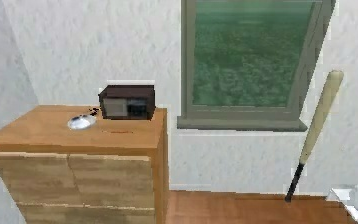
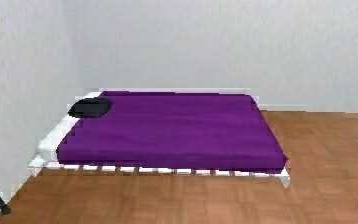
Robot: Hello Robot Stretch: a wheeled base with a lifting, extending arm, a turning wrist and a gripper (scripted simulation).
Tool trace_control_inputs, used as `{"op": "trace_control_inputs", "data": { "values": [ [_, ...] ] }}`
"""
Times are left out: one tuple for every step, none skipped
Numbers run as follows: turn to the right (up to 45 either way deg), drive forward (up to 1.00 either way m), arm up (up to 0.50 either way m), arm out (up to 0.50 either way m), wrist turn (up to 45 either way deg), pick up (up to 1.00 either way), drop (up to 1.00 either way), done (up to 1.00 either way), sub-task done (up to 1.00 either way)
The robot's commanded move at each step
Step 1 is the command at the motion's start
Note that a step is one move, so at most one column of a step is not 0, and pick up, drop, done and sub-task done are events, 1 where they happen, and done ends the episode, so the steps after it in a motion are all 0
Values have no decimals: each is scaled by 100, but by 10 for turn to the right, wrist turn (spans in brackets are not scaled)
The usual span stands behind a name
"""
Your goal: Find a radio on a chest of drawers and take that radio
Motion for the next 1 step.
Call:
{"op": "trace_control_inputs", "data": {
  "values": [
    [0, 30, 0, 0, 0, 0, 0, 0, 0]
  ]
}}
